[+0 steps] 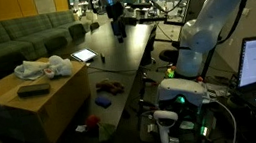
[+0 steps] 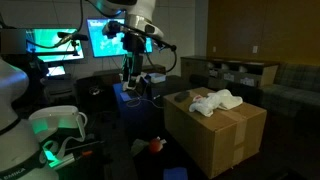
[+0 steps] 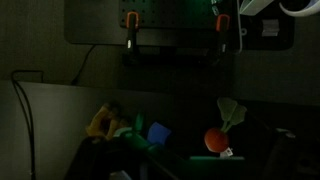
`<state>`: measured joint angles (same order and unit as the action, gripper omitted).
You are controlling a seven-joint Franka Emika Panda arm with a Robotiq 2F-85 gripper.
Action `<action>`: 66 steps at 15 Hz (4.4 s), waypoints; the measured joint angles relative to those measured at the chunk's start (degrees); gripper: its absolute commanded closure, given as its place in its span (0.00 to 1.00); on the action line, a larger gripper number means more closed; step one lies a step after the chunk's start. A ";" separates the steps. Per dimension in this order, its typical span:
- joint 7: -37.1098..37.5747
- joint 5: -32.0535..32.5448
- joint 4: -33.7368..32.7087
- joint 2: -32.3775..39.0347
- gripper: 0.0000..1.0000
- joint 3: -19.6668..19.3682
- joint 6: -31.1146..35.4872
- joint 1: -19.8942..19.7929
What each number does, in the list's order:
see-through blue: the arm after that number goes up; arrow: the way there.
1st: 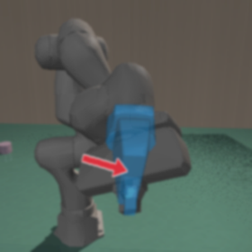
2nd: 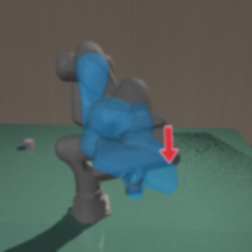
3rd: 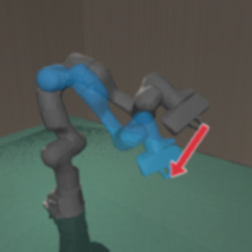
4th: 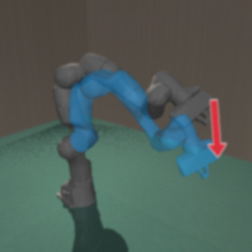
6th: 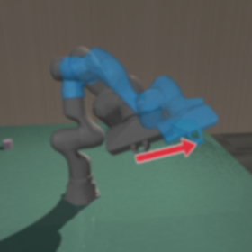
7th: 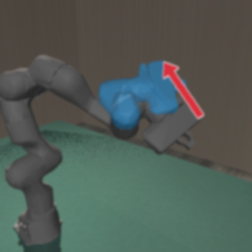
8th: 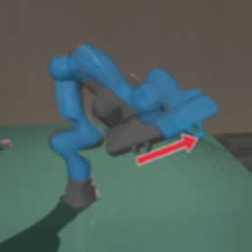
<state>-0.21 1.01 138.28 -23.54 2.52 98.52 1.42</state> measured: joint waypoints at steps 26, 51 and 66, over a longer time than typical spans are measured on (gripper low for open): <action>16.35 13.13 -31.58 36.46 0.00 6.47 19.37 6.28; 14.54 21.42 -35.14 57.09 0.30 -4.81 45.88 8.78; 12.81 21.58 -33.12 53.23 0.94 -5.93 45.72 10.08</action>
<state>12.60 22.59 105.16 29.68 -3.41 144.25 11.50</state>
